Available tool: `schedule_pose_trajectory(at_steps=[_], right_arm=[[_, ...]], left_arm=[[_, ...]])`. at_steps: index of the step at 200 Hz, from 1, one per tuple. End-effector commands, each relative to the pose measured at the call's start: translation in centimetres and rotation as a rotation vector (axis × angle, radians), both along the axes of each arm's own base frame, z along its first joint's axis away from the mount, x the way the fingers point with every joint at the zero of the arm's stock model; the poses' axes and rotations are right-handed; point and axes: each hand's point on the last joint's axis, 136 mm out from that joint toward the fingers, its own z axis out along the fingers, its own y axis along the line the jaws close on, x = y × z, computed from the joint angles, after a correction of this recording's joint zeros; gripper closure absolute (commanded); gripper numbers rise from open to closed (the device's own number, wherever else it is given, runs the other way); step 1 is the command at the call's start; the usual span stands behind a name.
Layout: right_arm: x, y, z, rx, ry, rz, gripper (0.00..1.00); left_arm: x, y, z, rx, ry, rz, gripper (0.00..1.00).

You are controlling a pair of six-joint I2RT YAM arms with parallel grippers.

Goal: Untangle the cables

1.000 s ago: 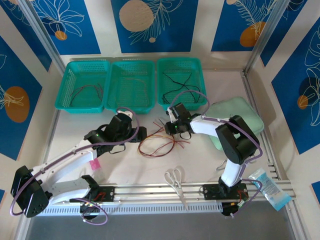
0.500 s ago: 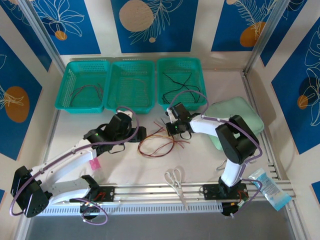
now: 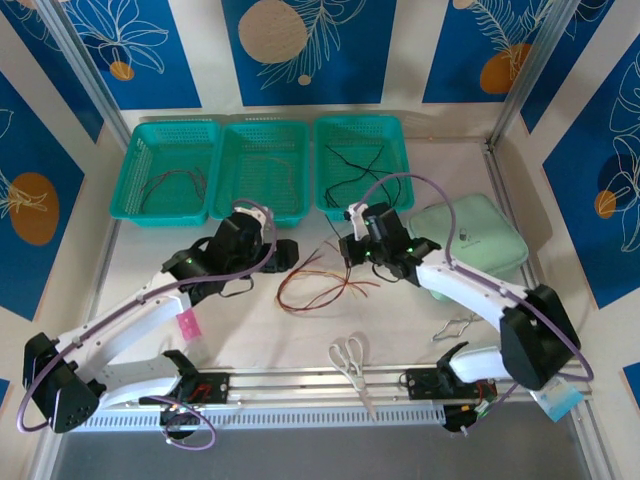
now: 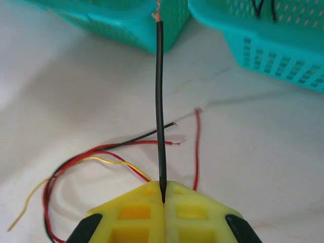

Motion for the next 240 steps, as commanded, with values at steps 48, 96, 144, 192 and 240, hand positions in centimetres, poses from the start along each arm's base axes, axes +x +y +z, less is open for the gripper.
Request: schedule_pose_trajectory(at_steps=[48,96,144,192,240], right_arm=[[-0.2,-1.8,10.6,0.187,-0.255,-0.003,1.0],[0.1,-2.3,13.6,0.324,-0.286,0.021,1.0],[-0.6,-1.4,15.8,0.414,-0.362,0.09,1.0],[-1.2,-0.3,17.4,0.475,-0.412,0.176,1.0],[-2.1,1.1,19.1,0.536,-0.438,0.28,1.0]], left_arm=[[0.4,-4.6,2.1,-0.187,0.053,-0.1,0.24],[1.2,-8.1,3.2,-0.34,0.079,-0.162,0.24],[2.6,-8.9,3.7,-0.418,0.118,-0.125,0.22],[3.1,-10.9,5.6,-0.554,0.137,-0.165,0.2],[4.3,-12.2,5.5,-0.63,0.175,-0.19,0.2]])
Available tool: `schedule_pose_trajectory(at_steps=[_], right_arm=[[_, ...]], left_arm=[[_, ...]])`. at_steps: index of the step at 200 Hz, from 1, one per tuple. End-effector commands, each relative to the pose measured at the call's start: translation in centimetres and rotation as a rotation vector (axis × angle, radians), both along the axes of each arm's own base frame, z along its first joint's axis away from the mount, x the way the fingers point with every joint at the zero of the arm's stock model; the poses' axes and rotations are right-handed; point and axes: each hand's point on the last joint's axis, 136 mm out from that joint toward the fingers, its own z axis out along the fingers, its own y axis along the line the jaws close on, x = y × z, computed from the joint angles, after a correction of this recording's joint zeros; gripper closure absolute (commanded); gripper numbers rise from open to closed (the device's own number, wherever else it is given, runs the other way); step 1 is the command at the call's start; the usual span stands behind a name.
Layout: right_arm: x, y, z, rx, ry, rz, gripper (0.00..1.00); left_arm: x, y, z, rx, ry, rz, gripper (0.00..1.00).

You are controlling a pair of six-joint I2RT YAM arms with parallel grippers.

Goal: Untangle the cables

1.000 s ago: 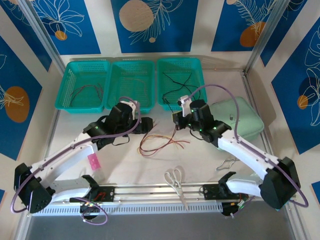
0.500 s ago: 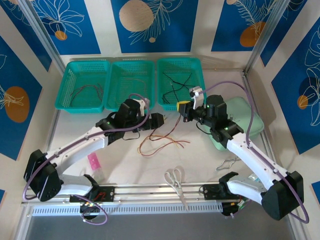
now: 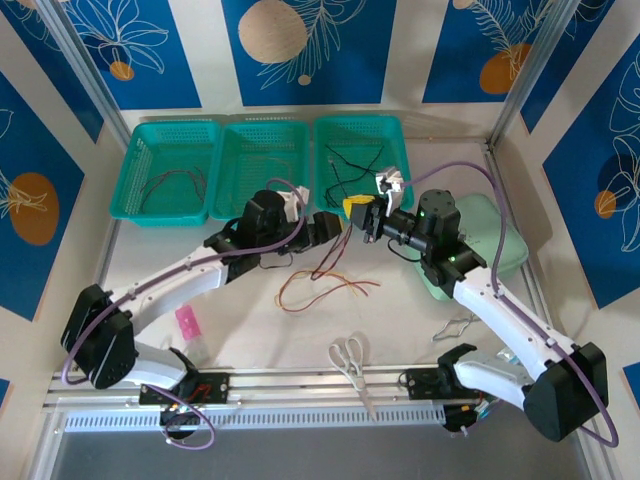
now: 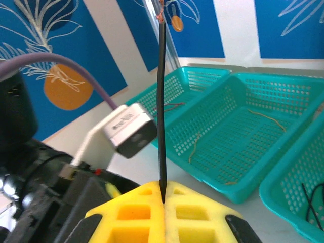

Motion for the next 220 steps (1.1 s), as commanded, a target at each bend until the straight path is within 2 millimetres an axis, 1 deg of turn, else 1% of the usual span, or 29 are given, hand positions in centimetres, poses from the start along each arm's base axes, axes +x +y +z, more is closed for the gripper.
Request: schedule_pose_trajectory(at_steps=[1,31,49,93,132,147,160,183,201,205,220], right_arm=[[-0.9,1.0,2.1,0.052,-0.062,0.082,1.0],[-1.0,1.6,2.7,0.066,-0.068,0.119,1.0],[-0.9,1.8,3.0,0.075,-0.072,0.132,1.0],[-1.4,2.2,4.3,0.128,-0.076,0.17,1.0],[-1.8,1.9,5.0,0.141,-0.087,0.171,1.0],[-2.0,1.7,5.1,0.136,-0.091,0.163,1.0],[-2.1,1.5,5.1,0.129,-0.093,0.154,1.0],[-2.0,1.0,5.3,0.121,-0.103,0.13,1.0],[-2.0,0.6,5.5,0.113,-0.113,0.111,1.0],[-2.1,0.4,5.6,0.11,-0.115,0.105,1.0],[-2.0,-0.2,5.7,0.098,-0.125,0.079,1.0]], left_arm=[[1.0,-1.1,2.5,-0.11,-0.014,-0.028,0.19],[1.8,-1.8,2.9,-0.155,-0.011,-0.047,0.22],[1.9,-2.2,3.0,-0.16,-0.009,-0.06,0.25],[2.4,-2.4,2.6,-0.184,0.005,-0.046,0.27],[3.3,-2.1,2.6,-0.202,0.007,-0.024,0.32],[3.5,-2.1,2.9,-0.212,0.0,-0.022,0.4],[3.7,-2.1,3.0,-0.213,-0.005,-0.025,0.51],[3.8,-2.2,3.2,-0.208,-0.007,-0.031,0.79],[3.7,-1.9,3.4,-0.204,-0.015,-0.028,0.95],[3.8,-1.8,3.4,-0.201,-0.016,-0.023,1.0],[3.7,-1.3,3.9,-0.188,-0.039,-0.009,1.0]])
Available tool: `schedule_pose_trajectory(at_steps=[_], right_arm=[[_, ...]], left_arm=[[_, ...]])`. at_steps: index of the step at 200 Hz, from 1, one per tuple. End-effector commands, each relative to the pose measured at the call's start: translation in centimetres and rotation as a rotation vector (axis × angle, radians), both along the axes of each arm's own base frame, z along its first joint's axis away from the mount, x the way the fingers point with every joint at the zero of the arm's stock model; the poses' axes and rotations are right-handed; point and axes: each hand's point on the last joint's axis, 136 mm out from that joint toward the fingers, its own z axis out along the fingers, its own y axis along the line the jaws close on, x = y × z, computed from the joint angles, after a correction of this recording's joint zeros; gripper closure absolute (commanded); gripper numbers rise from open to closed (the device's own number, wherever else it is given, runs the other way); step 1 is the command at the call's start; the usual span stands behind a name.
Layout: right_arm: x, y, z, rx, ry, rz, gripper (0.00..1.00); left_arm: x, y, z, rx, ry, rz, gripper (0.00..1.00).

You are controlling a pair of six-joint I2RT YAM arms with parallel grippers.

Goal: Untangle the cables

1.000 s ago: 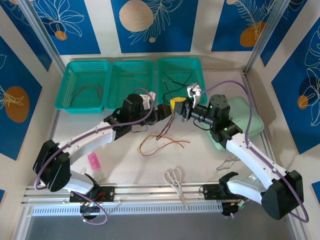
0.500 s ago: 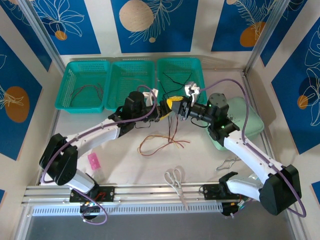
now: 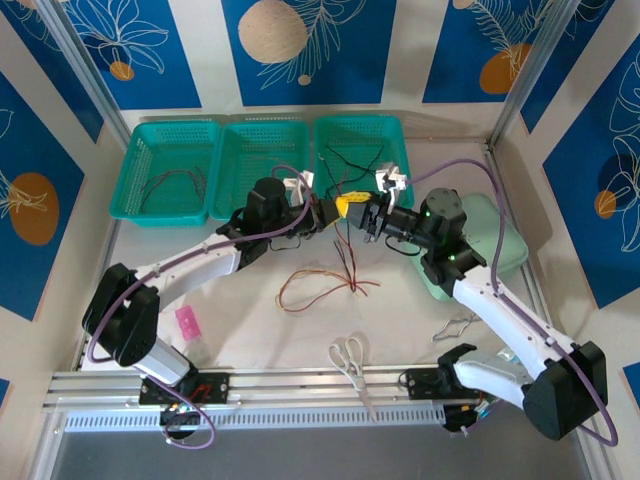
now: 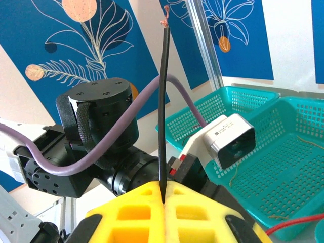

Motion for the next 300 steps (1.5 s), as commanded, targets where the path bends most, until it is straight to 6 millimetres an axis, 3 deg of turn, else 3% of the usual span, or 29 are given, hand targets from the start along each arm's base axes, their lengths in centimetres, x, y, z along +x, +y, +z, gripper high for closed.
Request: schedule_pose_trajectory(at_steps=[1,64,103,193,255,300], right_arm=[[-0.2,-1.3,2.5,0.001,-0.071,-0.056,1.0],[1.2,-7.7,3.7,-0.016,-0.107,-0.345,1.0],[1.6,-11.7,4.4,-0.014,-0.128,-0.539,1.0],[1.1,-17.6,7.6,-0.051,-0.219,-0.811,1.0],[1.0,-21.7,8.9,-0.071,-0.229,-0.992,1.0],[0.8,-25.6,9.8,-0.06,-0.228,-1.155,1.0]], left_arm=[[0.4,0.5,2.2,-0.008,-0.07,0.012,1.0],[-0.5,3.5,7.5,0.095,-0.241,0.077,1.0],[-1.0,5.7,9.7,0.187,-0.326,0.118,1.0],[-1.2,15.9,14.3,0.567,-0.55,0.334,1.0],[-1.0,23.7,13.9,0.854,-0.566,0.508,1.0],[-1.8,28.2,13.7,0.978,-0.557,0.621,1.0]])
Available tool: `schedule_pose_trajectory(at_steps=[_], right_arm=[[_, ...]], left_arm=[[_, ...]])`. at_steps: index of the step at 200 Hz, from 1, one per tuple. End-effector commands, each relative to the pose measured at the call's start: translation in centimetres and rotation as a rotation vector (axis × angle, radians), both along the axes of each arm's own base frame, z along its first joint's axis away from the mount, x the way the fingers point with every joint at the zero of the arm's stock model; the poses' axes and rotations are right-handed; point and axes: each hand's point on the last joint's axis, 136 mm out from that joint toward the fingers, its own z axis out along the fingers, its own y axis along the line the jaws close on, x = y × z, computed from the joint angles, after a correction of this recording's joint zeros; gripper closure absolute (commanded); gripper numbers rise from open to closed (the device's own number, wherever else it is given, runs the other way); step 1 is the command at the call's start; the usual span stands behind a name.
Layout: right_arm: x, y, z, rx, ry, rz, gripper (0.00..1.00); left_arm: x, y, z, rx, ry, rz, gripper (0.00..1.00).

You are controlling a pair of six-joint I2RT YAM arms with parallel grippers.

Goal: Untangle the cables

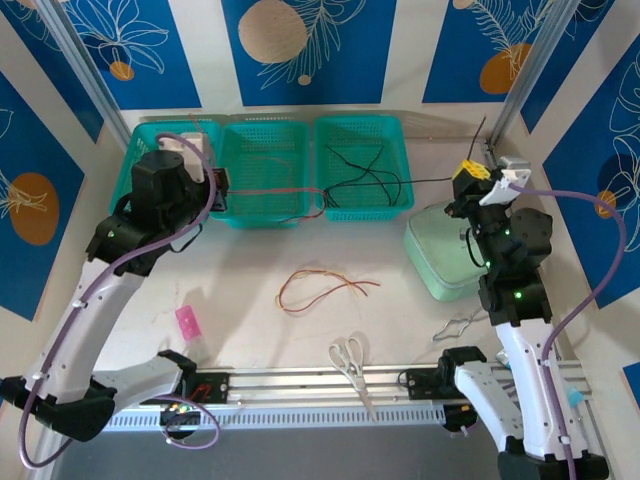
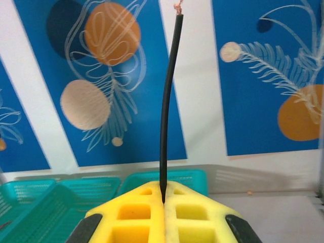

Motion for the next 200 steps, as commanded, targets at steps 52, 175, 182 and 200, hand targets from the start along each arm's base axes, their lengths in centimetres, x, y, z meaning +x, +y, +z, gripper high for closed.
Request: schedule_pose_trajectory(at_steps=[52,175,182,200], right_arm=[[-2.1,-9.1,1.5,0.04,-0.027,-0.412,1.0],[-1.7,-8.6,2.6,0.165,-0.026,-0.288,1.0],[-1.5,-8.1,3.4,0.179,-0.031,-0.257,1.0],[-0.4,-6.6,5.3,0.223,-0.032,-0.157,1.0]], left_arm=[[-1.9,7.5,-1.0,0.168,-0.015,0.261,1.0],[-2.8,9.0,0.0,0.119,-0.086,0.334,1.0],[-2.7,8.9,-0.1,0.117,-0.086,0.328,1.0],[-2.6,8.5,-0.4,0.101,-0.078,0.314,1.0]])
